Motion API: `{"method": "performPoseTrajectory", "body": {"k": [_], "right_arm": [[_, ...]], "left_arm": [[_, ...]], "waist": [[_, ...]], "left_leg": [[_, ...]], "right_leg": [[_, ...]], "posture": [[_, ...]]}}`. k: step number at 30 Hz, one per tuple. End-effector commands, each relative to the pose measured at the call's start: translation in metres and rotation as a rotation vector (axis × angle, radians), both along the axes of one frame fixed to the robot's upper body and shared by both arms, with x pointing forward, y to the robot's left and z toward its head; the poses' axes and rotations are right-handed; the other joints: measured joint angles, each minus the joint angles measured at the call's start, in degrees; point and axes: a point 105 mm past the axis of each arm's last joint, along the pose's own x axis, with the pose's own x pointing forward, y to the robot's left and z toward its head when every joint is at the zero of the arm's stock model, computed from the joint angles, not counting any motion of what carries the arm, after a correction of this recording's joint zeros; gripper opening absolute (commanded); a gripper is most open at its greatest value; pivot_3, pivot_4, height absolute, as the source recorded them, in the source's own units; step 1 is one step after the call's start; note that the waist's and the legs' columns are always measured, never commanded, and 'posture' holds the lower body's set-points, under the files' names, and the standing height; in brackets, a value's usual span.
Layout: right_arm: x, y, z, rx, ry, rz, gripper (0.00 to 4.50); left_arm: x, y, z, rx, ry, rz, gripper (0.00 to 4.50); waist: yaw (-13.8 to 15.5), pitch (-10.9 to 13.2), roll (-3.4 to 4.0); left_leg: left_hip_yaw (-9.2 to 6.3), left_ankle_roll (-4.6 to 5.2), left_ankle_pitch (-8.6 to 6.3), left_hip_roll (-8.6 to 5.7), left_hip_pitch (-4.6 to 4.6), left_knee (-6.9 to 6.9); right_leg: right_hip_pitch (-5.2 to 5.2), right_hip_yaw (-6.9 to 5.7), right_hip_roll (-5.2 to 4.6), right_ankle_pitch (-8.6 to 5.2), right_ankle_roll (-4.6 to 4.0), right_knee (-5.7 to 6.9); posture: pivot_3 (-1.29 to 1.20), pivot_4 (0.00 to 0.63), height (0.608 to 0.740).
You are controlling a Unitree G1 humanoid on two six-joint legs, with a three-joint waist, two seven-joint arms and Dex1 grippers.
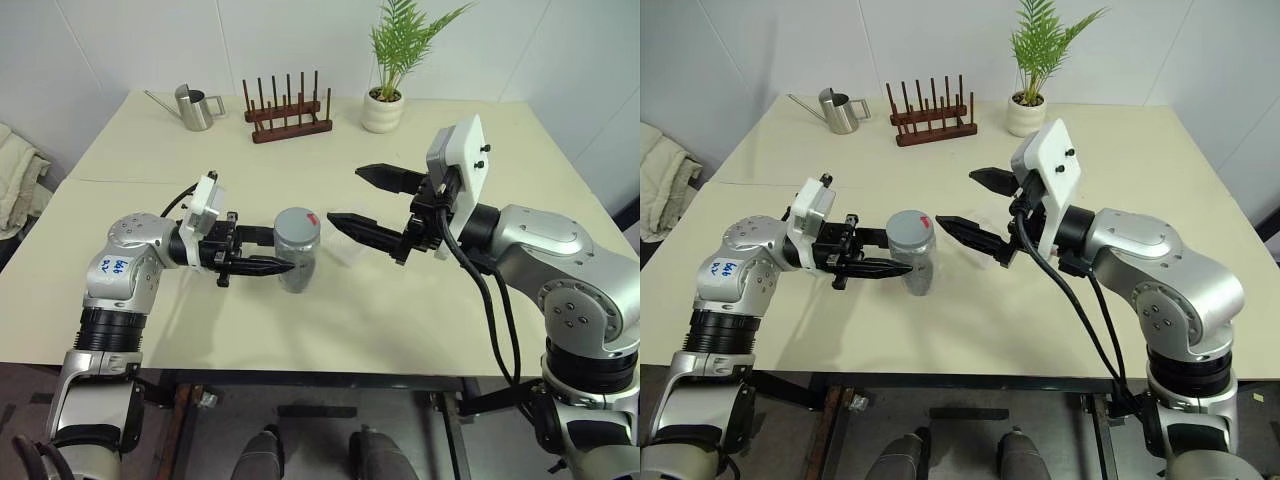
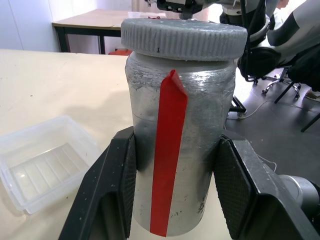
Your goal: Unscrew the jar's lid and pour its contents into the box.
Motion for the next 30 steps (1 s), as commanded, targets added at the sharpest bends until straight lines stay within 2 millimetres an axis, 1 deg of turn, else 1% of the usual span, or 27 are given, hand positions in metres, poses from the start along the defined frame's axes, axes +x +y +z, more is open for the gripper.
{"method": "performPoseTrajectory", "body": {"k": [1, 3, 6, 10, 15, 23, 30], "right_arm": [[-0.011, 0.016, 0.016, 0.071, -0.032, 0.087, 4.19], [-0.013, 0.022, 0.017, 0.09, -0.014, 0.127, 4.19], [-0.018, 0.038, 0.016, 0.098, 0.011, 0.224, 4.19], [-0.017, 0.049, 0.007, 0.035, 0.004, 0.284, 4.19], [-0.015, 0.053, -0.002, -0.023, 0.0, 0.348, 4.19], [-0.002, 0.057, -0.003, -0.075, -0.034, 0.391, 4.19], [0.001, 0.059, -0.004, -0.089, -0.037, 0.414, 4.19]], "left_arm": [[-0.002, -0.006, 0.011, -0.036, -0.053, -0.044, 1.84], [-0.002, -0.009, 0.01, -0.04, -0.054, -0.06, 1.84], [-0.005, -0.015, 0.012, -0.051, -0.051, -0.101, 1.84], [-0.006, -0.021, 0.013, -0.044, -0.053, -0.133, 1.84], [-0.008, -0.024, 0.015, -0.042, -0.061, -0.154, 1.84], [-0.011, -0.028, 0.015, -0.037, -0.063, -0.175, 1.84], [-0.013, -0.029, 0.015, -0.038, -0.063, -0.178, 1.84]], "waist": [[-0.09, 0.0, 0.0], [-0.03, 0.0, 0.0], [-0.02, 0.0, 0.0], [0.0, 0.0, 0.0], [-0.04, 0.0, 0.0], [-0.06, 0.0, 0.0], [-0.07, 0.0, 0.0]], "left_leg": [[0.0, 0.0, 0.0, 0.0, 0.0, 0.0], [0.0, 0.0, 0.0, 0.0, 0.01, 0.0], [-0.01, 0.0, 0.0, 0.0, -0.01, 0.0], [-0.02, 0.01, 0.0, -0.01, 0.0, 0.02], [-0.01, 0.01, 0.01, -0.01, 0.0, 0.02], [-0.01, 0.01, 0.01, -0.01, 0.01, 0.03], [-0.01, 0.0, 0.01, -0.01, 0.0, 0.03]], "right_leg": [[0.0, 0.0, 0.0, 0.0, 0.0, 0.0], [0.0, 0.0, 0.0, 0.0, 0.0, 0.02], [0.0, -0.01, 0.01, 0.0, 0.0, 0.01], [0.0, -0.01, 0.01, 0.0, 0.0, 0.03], [0.0, -0.01, 0.02, 0.0, 0.01, 0.03], [0.0, -0.01, 0.04, 0.0, 0.01, 0.05], [-0.01, -0.01, 0.04, 0.01, 0.01, 0.04]], "posture": [[0.0, 0.15, 0.74], [0.0, 0.15, 0.74], [0.0, 0.15, 0.74], [0.0, 0.15, 0.74], [0.0, 0.15, 0.74], [0.0, 0.15, 0.74], [0.0, 0.15, 0.74]]}}
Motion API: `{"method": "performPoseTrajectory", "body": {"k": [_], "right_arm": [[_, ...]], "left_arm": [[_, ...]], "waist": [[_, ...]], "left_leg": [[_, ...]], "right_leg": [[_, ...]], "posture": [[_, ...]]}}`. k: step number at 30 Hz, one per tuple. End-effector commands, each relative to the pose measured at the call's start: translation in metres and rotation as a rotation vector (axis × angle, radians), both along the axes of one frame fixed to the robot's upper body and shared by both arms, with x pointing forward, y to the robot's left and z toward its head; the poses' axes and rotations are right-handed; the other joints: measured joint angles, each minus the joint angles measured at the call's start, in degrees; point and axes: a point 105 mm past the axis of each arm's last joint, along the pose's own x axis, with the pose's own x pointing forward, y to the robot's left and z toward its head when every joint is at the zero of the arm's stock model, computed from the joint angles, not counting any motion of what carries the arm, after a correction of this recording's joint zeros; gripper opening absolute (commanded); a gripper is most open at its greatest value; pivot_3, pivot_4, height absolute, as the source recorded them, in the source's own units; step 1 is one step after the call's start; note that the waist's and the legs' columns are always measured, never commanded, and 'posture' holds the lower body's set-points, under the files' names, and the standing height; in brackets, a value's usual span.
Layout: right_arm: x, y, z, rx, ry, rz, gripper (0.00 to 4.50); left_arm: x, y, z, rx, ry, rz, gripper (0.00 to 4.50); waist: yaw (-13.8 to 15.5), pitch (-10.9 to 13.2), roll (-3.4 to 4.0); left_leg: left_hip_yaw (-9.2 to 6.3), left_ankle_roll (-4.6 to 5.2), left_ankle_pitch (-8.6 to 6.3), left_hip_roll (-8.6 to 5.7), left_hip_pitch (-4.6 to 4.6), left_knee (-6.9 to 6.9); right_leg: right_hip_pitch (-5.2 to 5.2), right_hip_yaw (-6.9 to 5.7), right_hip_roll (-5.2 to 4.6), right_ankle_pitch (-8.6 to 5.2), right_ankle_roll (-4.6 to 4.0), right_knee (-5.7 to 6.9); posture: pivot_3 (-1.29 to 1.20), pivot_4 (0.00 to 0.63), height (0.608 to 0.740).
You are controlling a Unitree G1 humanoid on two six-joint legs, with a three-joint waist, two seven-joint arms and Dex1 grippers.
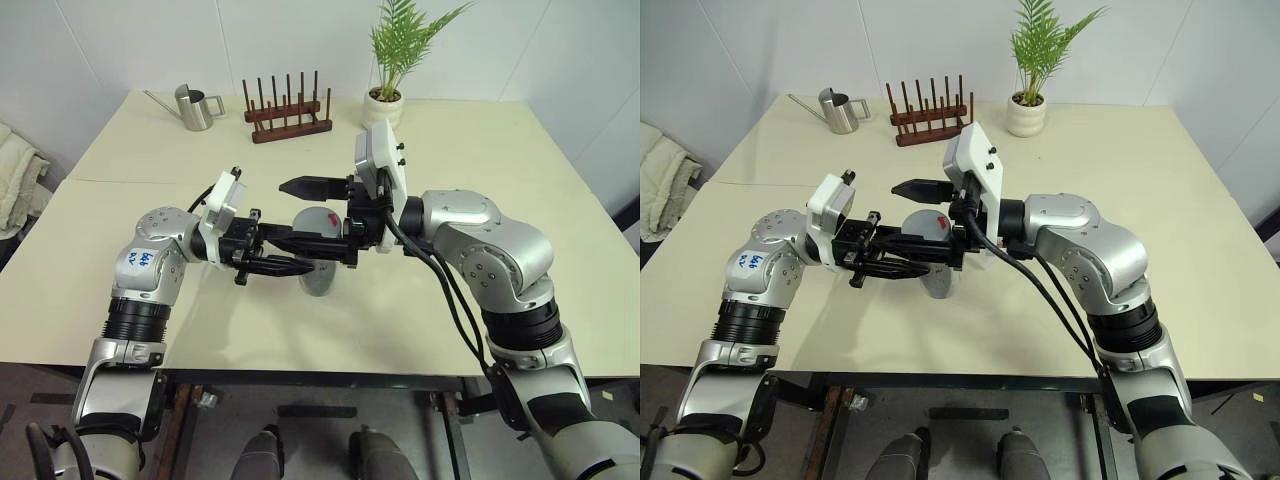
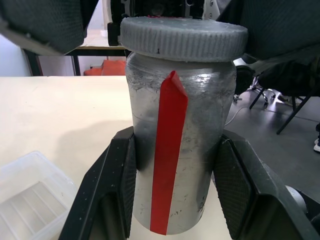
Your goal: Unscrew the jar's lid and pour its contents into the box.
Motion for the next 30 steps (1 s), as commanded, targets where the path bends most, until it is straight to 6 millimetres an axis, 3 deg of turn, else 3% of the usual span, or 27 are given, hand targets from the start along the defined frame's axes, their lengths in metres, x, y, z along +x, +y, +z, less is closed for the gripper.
{"method": "performPoseTrajectory", "body": {"k": [1, 8, 21, 30], "right_arm": [[-0.006, 0.006, 0.007, 0.009, -0.047, 0.036, 4.19], [0.0, 0.005, 0.003, 0.006, -0.042, 0.001, 4.19], [0.009, -0.042, 0.008, -0.035, -0.072, -0.163, 4.19], [0.001, -0.059, 0.013, -0.055, -0.086, -0.217, 4.19]], "left_arm": [[-0.007, -0.007, 0.011, -0.018, -0.05, -0.044, 1.84], [-0.009, -0.008, 0.011, -0.021, -0.046, -0.051, 1.84], [-0.008, -0.003, 0.011, -0.017, -0.04, -0.035, 1.84], [-0.005, 0.002, 0.008, -0.015, -0.033, -0.003, 1.84]], "waist": [[0.01, 0.0, 0.0], [0.02, 0.0, 0.0], [0.07, 0.0, 0.0], [0.11, 0.0, 0.0]], "left_leg": [[0.0, 0.0, 0.0, 0.0, 0.0, 0.0], [0.0, -0.01, 0.0, 0.0, 0.01, 0.01], [0.0, -0.01, 0.0, 0.0, 0.0, 0.01], [0.0, -0.01, 0.0, 0.0, -0.01, 0.02]], "right_leg": [[0.0, 0.0, 0.0, 0.0, 0.0, 0.0], [0.0, 0.0, 0.0, 0.0, 0.0, 0.02], [0.0, 0.0, -0.01, 0.0, 0.0, 0.0], [0.0, 0.0, -0.02, 0.0, 0.0, -0.01]], "posture": [[0.0, 0.15, 0.74], [0.0, 0.15, 0.74], [0.0, 0.15, 0.74], [0.0, 0.15, 0.74]]}}
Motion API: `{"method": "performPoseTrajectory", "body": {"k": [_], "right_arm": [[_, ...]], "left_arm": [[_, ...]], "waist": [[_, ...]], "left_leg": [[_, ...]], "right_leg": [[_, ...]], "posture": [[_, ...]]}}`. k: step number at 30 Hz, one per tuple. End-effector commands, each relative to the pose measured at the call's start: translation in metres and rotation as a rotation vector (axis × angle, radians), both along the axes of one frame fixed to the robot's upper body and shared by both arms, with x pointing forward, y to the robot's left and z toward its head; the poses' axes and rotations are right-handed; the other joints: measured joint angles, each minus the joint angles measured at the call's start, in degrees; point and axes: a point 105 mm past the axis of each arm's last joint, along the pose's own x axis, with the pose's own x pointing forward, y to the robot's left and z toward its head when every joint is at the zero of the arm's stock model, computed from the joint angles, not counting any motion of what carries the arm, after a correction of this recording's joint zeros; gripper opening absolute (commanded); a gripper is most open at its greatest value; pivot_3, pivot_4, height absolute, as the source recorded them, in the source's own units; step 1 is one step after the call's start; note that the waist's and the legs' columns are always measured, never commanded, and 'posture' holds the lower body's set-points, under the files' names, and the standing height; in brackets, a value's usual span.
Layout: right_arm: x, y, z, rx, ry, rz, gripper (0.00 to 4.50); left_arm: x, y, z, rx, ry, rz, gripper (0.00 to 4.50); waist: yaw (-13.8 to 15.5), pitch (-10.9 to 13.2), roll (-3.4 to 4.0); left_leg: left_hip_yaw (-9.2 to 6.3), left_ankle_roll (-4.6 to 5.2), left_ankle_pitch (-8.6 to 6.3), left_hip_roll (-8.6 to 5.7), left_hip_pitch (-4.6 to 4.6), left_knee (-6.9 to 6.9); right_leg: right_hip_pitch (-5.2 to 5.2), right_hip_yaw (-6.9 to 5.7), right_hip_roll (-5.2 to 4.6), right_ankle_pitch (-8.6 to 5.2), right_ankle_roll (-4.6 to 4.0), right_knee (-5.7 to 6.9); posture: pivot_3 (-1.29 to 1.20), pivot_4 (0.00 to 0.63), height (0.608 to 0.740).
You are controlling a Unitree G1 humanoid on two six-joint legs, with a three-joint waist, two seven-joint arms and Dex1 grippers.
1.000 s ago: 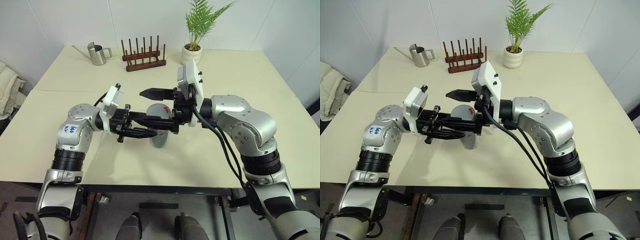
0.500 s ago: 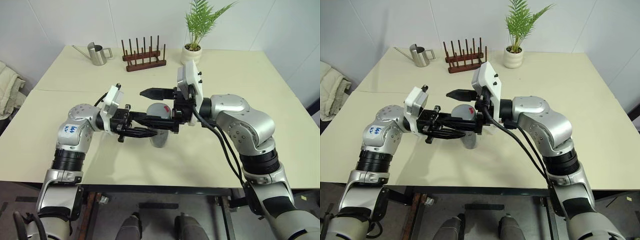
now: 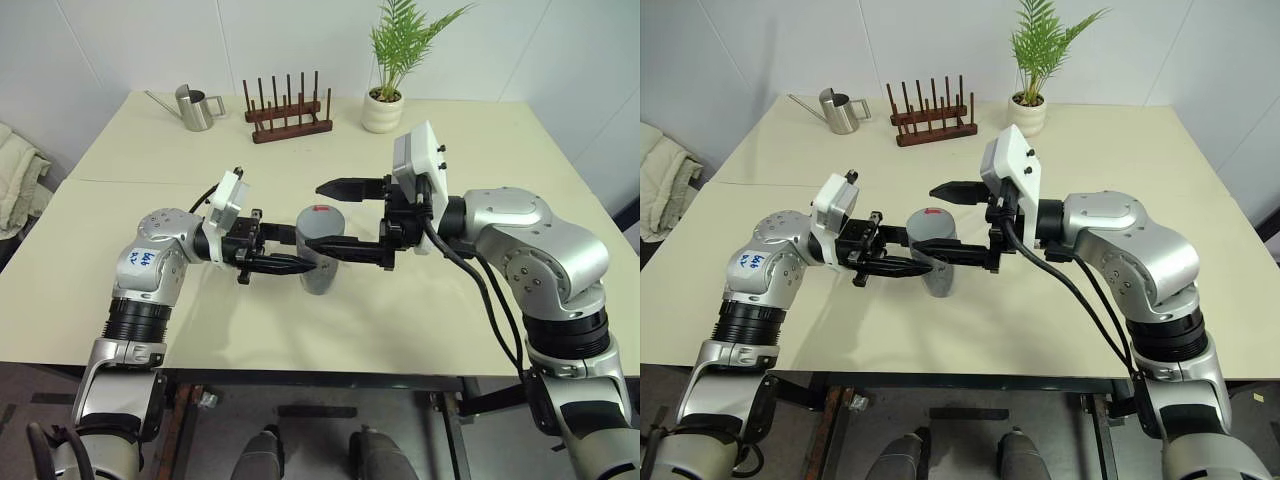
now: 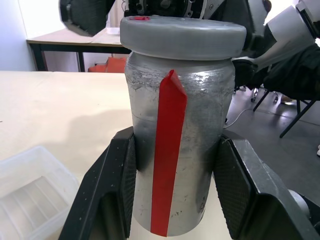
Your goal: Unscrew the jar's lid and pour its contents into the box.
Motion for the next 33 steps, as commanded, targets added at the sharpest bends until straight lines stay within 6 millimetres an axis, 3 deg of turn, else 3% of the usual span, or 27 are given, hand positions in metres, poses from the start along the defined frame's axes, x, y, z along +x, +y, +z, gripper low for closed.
{"method": "performPoseTrajectory", "body": {"k": [1, 14, 23, 29, 33], "right_arm": [[0.002, -0.017, 0.013, 0.031, -0.042, -0.091, 4.19], [-0.01, -0.029, 0.008, -0.02, -0.026, -0.128, 4.19], [-0.019, -0.036, 0.018, 0.015, -0.032, -0.149, 4.19], [-0.02, -0.027, 0.038, 0.137, -0.028, -0.124, 4.19], [-0.022, -0.005, 0.041, 0.207, 0.008, -0.047, 4.19]], "left_arm": [[-0.007, 0.003, 0.009, -0.015, -0.054, -0.034, 1.84], [-0.002, 0.007, 0.01, -0.012, -0.054, -0.007, 1.84], [0.001, 0.009, 0.011, -0.009, -0.059, 0.002, 1.84], [0.002, 0.007, 0.011, -0.01, -0.064, -0.009, 1.84], [0.0, 0.002, 0.012, -0.014, -0.066, -0.035, 1.84]], "waist": [[-0.01, 0.0, 0.0], [0.02, 0.0, 0.0], [-0.02, 0.0, 0.0], [-0.1, 0.0, 0.0], [-0.02, 0.0, 0.0]], "left_leg": [[0.0, 0.0, 0.0, 0.0, 0.0, 0.0], [0.0, 0.0, 0.0, 0.0, 0.0, 0.0], [0.0, 0.0, 0.0, 0.0, -0.01, 0.0], [0.0, 0.0, 0.0, 0.01, 0.01, 0.0], [0.0, 0.0, 0.0, 0.01, 0.0, 0.0]], "right_leg": [[0.0, 0.0, 0.0, 0.0, 0.0, 0.0], [0.01, 0.0, 0.0, 0.0, 0.0, -0.02], [0.01, 0.0, -0.01, 0.0, 0.0, -0.04], [0.01, 0.01, -0.01, 0.0, 0.0, -0.01], [0.01, 0.01, -0.01, 0.0, 0.0, -0.01]], "posture": [[0.0, 0.15, 0.74], [0.0, 0.15, 0.74], [0.0, 0.15, 0.74], [0.0, 0.15, 0.74], [0.0, 0.15, 0.74]]}}
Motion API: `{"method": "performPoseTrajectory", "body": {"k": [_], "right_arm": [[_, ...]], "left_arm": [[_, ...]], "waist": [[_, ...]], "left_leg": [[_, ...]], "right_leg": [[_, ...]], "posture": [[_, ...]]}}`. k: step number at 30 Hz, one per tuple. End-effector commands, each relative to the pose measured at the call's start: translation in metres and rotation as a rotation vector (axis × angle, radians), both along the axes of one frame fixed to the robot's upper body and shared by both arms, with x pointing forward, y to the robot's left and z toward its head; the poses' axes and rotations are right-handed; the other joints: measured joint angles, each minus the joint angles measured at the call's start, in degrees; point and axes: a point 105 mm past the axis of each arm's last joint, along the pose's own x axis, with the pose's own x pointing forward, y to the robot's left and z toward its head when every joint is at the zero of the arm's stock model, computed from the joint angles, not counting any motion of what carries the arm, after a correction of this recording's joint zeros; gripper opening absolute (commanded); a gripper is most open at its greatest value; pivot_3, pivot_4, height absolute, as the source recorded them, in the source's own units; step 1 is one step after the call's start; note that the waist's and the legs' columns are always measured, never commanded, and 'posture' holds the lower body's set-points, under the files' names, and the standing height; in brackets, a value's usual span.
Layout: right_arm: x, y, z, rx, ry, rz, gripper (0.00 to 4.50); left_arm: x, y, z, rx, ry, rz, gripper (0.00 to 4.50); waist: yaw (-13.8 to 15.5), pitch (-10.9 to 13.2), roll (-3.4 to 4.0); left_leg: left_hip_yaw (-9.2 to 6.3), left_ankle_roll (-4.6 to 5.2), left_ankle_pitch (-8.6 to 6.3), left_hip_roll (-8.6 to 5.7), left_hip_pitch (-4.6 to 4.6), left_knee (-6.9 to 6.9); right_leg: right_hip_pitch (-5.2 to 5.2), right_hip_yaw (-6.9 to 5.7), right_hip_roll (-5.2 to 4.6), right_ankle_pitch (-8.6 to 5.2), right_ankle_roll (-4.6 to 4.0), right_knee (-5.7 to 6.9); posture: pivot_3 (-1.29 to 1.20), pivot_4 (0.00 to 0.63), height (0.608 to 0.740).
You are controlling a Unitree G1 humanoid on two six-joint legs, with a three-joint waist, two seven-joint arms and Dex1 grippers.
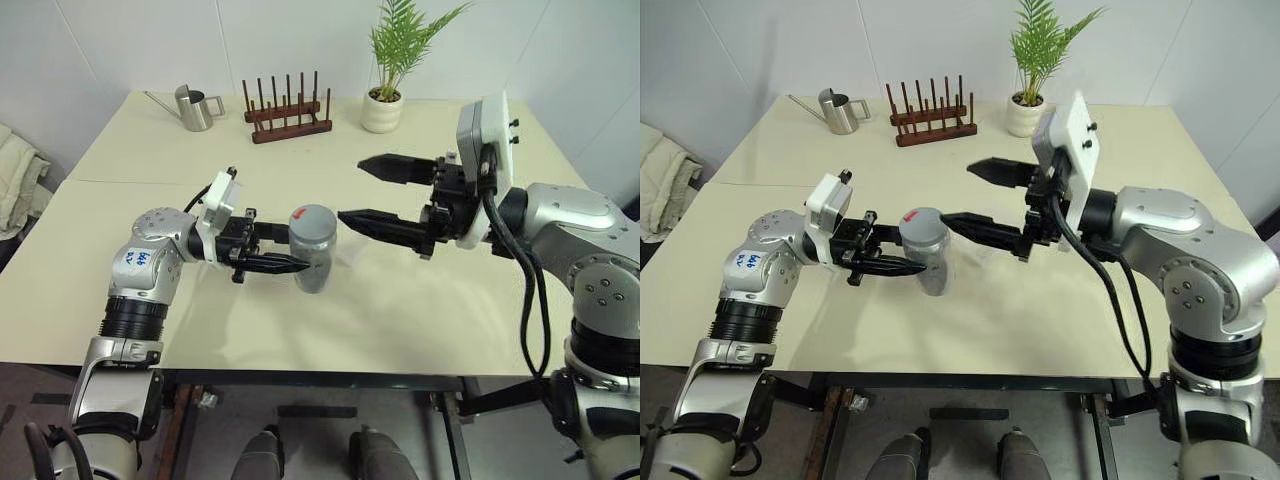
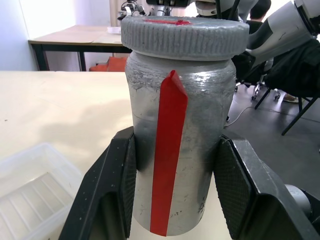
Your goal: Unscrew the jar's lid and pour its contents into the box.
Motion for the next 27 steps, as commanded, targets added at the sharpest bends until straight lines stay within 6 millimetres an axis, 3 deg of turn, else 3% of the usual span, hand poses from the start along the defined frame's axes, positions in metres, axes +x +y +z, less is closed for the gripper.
{"method": "performPoseTrajectory", "body": {"k": [1, 4, 13, 27], "right_arm": [[-0.007, 0.016, 0.008, 0.055, -0.019, 0.063, 4.19], [-0.006, 0.031, -0.001, 0.052, 0.005, 0.107, 4.19], [0.002, 0.052, -0.017, 0.031, 0.025, 0.128, 4.19], [0.012, 0.055, -0.029, 0.0, 0.04, 0.139, 4.19]], "left_arm": [[-0.002, -0.004, 0.011, -0.014, -0.046, -0.03, 1.84], [-0.003, -0.007, 0.011, -0.011, -0.049, -0.048, 1.84], [-0.003, -0.008, 0.011, -0.011, -0.055, -0.05, 1.84], [-0.005, -0.01, 0.009, -0.013, -0.051, -0.053, 1.84]], "waist": [[0.02, 0.0, 0.0], [0.01, 0.0, 0.0], [-0.02, 0.0, 0.0], [-0.02, 0.0, 0.0]], "left_leg": [[0.0, 0.0, 0.0, 0.0, 0.0, 0.0], [0.0, 0.0, 0.0, -0.01, -0.01, 0.0], [-0.01, 0.0, 0.0, -0.01, 0.0, 0.01], [-0.01, 0.0, 0.0, -0.01, 0.02, 0.02]], "right_leg": [[0.0, 0.0, 0.0, 0.0, 0.0, 0.0], [0.0, 0.0, 0.0, 0.0, 0.0, 0.0], [0.0, 0.0, 0.01, 0.0, 0.0, 0.04], [-0.01, -0.01, 0.02, 0.0, 0.0, 0.07]], "posture": [[0.0, 0.15, 0.74], [0.0, 0.15, 0.74], [0.0, 0.15, 0.74], [0.0, 0.15, 0.74]]}}
